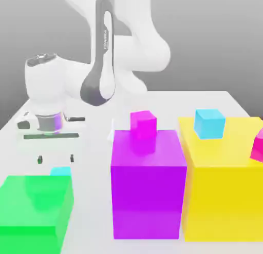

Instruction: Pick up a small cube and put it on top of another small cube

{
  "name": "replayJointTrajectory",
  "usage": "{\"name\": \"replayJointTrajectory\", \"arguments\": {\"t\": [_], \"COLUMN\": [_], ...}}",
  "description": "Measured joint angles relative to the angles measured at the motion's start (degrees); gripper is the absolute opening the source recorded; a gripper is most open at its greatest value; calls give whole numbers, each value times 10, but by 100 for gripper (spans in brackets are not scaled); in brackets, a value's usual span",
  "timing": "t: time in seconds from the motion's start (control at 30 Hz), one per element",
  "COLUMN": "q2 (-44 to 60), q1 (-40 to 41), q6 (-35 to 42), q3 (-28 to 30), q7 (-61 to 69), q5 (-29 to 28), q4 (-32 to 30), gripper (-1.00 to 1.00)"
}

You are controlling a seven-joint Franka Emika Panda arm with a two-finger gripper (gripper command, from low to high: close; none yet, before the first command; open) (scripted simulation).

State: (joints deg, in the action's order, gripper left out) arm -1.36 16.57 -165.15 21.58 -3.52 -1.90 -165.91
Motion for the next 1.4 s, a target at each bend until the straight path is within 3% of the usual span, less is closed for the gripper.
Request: {"name": "replayJointTrajectory", "arguments": {"t": [0.27, 0.47, 0.6, 0.63, 0.93, 1.17, 1.4], "q2": [60, 111, 145, 153, 142, 82, 26], "q1": [4, 55, 108, 121, 109, 54, 54], "q6": [-44, -83, -114, -121, -110, -62, -19], "q3": [-33, -105, -163, -175, -162, -88, -63], "q7": [69, 133, 159, 164, 153, 85, 24], "q5": [104, 190, 216, 221, 210, 126, 38], "q4": [17, 26, 27, 26, 26, 21, 9], "gripper": [0, 0, 0, -100, -100, -100, -100]}}
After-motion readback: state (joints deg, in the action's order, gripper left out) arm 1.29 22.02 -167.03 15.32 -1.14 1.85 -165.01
